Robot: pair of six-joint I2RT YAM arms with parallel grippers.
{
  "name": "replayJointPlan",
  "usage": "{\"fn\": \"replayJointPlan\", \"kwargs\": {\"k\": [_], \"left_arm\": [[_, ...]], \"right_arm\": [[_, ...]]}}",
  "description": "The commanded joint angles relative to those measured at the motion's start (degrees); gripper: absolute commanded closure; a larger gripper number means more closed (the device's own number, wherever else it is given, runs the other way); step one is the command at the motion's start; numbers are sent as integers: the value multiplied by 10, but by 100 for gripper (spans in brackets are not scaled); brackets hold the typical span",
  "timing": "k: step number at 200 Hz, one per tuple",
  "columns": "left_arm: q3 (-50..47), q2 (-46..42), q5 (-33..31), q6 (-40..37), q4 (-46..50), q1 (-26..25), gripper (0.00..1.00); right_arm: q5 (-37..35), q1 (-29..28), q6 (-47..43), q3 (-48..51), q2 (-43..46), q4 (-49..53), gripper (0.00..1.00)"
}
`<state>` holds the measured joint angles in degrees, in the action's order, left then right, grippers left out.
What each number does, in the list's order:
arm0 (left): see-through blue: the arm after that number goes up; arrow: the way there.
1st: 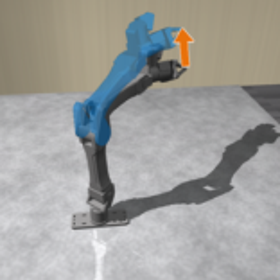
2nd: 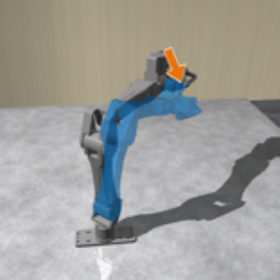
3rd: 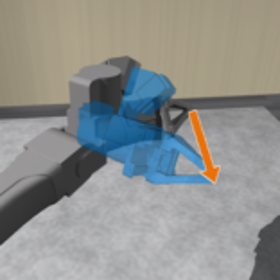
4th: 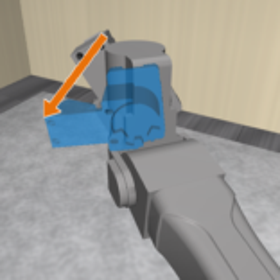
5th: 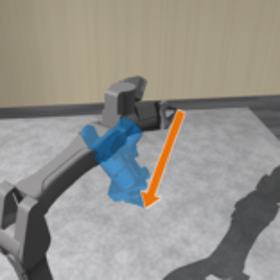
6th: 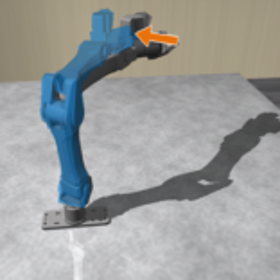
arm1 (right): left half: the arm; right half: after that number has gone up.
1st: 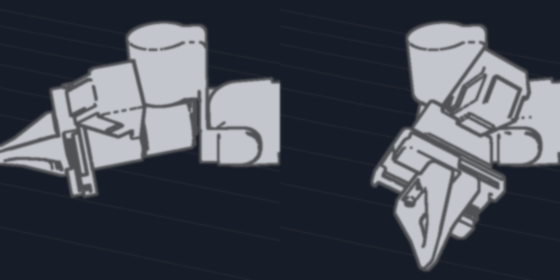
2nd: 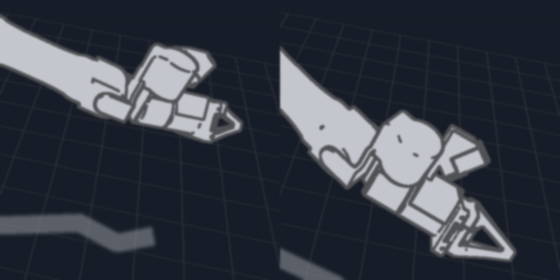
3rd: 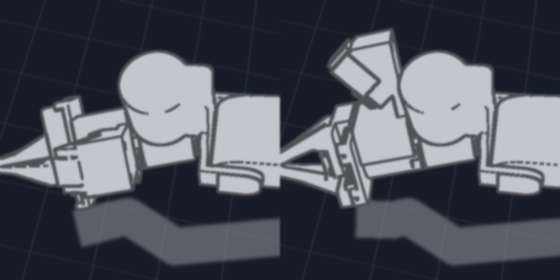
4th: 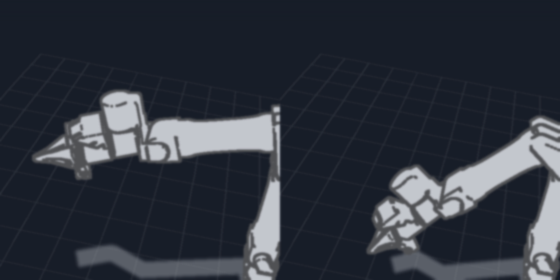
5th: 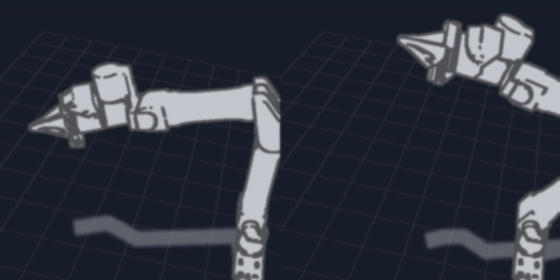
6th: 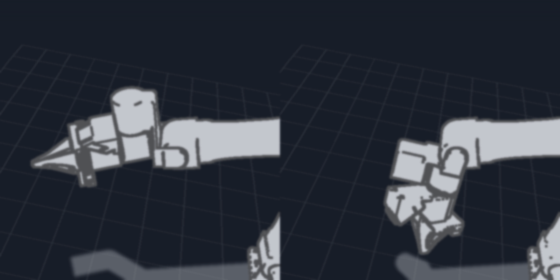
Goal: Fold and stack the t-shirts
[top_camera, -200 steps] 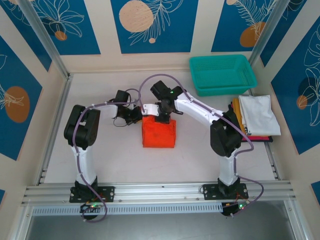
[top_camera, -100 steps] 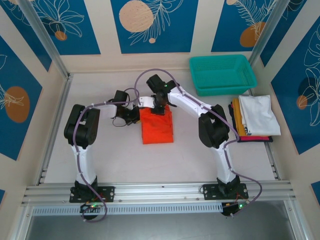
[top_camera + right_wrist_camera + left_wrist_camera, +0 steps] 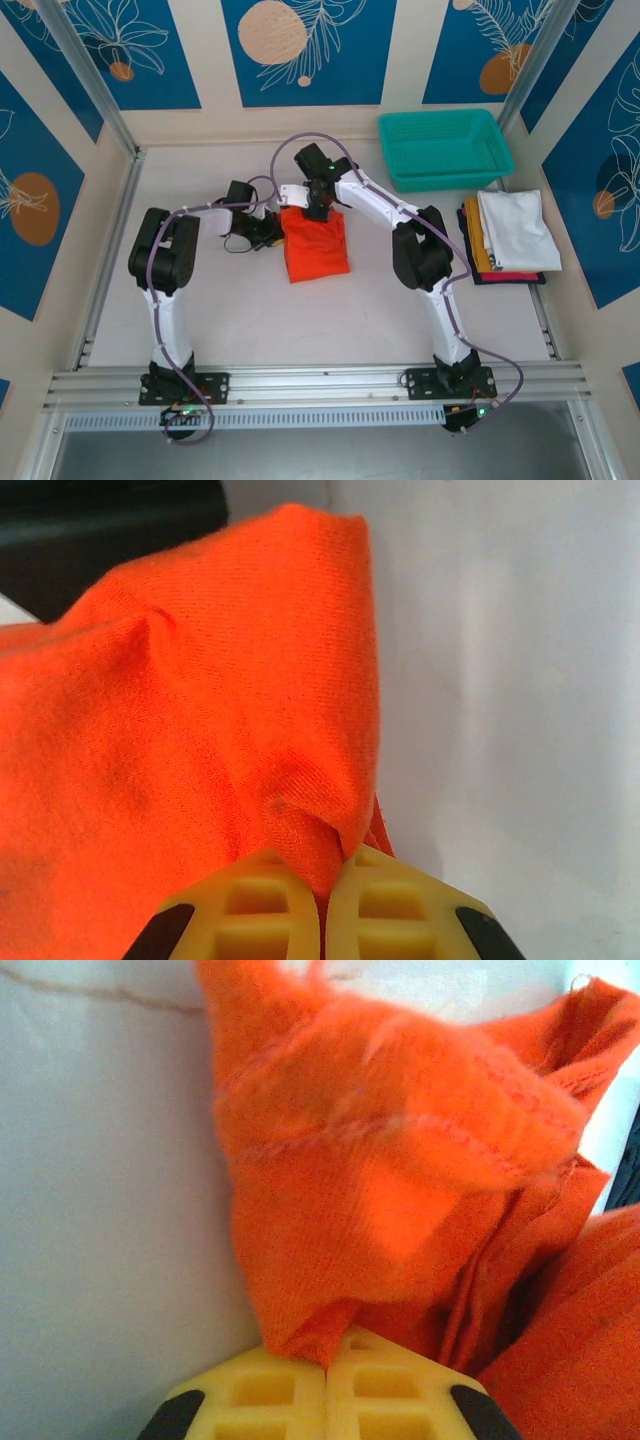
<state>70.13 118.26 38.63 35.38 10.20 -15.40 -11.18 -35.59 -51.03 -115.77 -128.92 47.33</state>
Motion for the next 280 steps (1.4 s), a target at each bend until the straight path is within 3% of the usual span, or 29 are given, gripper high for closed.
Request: {"fn": "replayJointPlan", "kwargs": {"k": [1,62,99,117,144,167,203,244,264,280], "left_arm": [[-13,48,-63,-15,13,6,100],[-20,61,-40,3,-13,19,100],[-22,61,-39,5,-16,20,100],[-24,57,-41,8,-18,20,100],[-43,40,-38,26,-26,24,97],[-78,15,-20,49,-57,34,87],[-143,-32,-1,78,-110,52,77],[-201,-93,-4,89,-134,73,72],[-229,-133,-26,90,-136,79,66],[-247,-161,-42,101,-153,79,56]], "right_arm": [[15,3,4,-20,-20,-42,100],[88,8,7,-17,-50,-79,100],[90,10,21,-13,-71,-106,100],[97,12,31,-6,-73,-118,88],[108,17,54,15,-50,-140,41],[123,24,74,68,-8,-190,16],[203,47,142,169,74,-277,8],[315,84,292,299,166,-435,7],[294,100,409,342,186,-492,7],[245,115,510,347,180,-472,7]]}}
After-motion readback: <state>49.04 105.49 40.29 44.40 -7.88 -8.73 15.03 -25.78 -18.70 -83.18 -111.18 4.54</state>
